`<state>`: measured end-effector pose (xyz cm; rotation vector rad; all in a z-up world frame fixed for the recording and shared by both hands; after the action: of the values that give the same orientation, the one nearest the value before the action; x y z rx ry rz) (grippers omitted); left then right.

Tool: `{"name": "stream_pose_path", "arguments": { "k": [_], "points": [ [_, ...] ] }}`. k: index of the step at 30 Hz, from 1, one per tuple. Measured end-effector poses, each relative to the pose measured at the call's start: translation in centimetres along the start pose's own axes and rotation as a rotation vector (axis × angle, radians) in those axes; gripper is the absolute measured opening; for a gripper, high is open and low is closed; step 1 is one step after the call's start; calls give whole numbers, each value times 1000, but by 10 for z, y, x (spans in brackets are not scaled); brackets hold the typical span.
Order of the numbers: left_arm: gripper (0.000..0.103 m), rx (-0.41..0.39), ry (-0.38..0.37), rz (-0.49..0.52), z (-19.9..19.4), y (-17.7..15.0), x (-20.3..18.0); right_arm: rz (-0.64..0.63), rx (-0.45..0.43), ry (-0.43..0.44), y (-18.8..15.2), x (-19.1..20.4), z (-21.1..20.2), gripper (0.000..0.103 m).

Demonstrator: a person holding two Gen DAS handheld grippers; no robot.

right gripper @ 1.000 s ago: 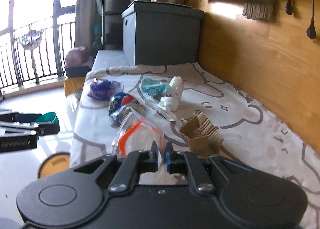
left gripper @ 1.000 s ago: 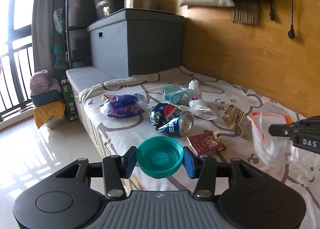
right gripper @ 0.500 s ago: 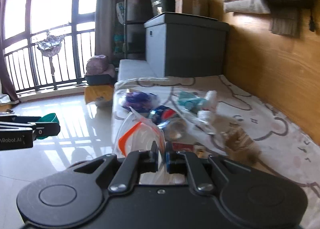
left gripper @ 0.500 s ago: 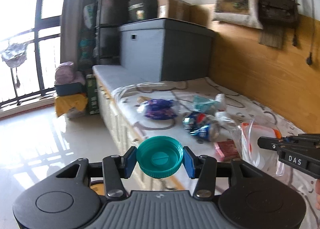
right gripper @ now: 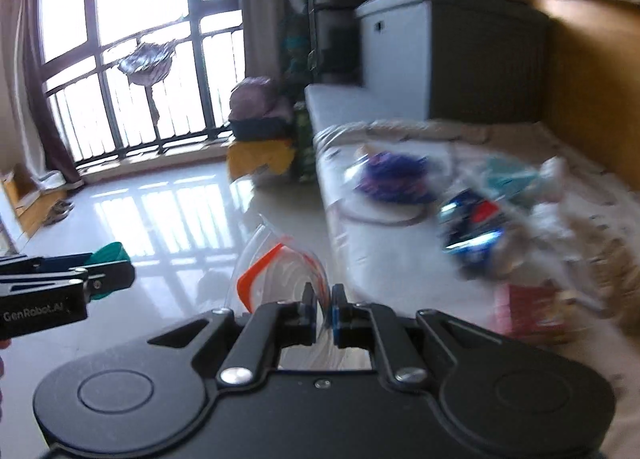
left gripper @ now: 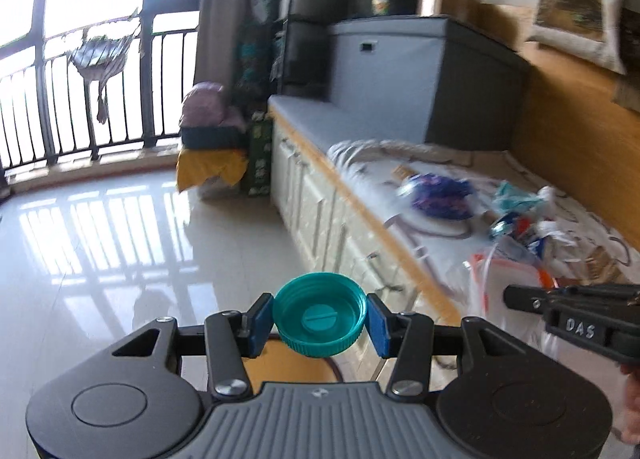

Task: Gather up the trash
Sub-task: 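Carry the teal cap and plastic bag over the yellow wastebasket with both tools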

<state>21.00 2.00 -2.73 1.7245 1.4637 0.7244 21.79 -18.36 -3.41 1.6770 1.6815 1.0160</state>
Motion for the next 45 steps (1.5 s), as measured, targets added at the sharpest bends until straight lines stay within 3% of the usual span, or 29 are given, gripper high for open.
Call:
{"name": "stream_pose_path", "arguments": {
  "k": [7, 19, 29, 45],
  "points": [
    [50, 70, 31, -51, 33, -31, 32, -29, 95, 25, -28, 31, 53, 7],
    [50, 147, 65, -65, 72, -54, 43, 24, 222, 52, -59, 30, 111, 7],
    [50, 255, 61, -104, 139, -80, 60, 33, 358, 52, -86, 35, 185, 7],
    [50, 391, 71, -163, 227, -117, 93, 36, 497, 89, -113, 49, 287, 7]
  ]
}}
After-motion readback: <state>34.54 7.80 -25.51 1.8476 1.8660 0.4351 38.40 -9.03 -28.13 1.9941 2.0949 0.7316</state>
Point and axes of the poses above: each gripper's, at about its wrist camera, not at the fingertips, and z roughly the way its jaws point, x to its left, y to its top, the point moved 6 cm from there along z, roughly the way its jaws point, and after that the axes turned 4 degrees about z, right-handed, at the moved point
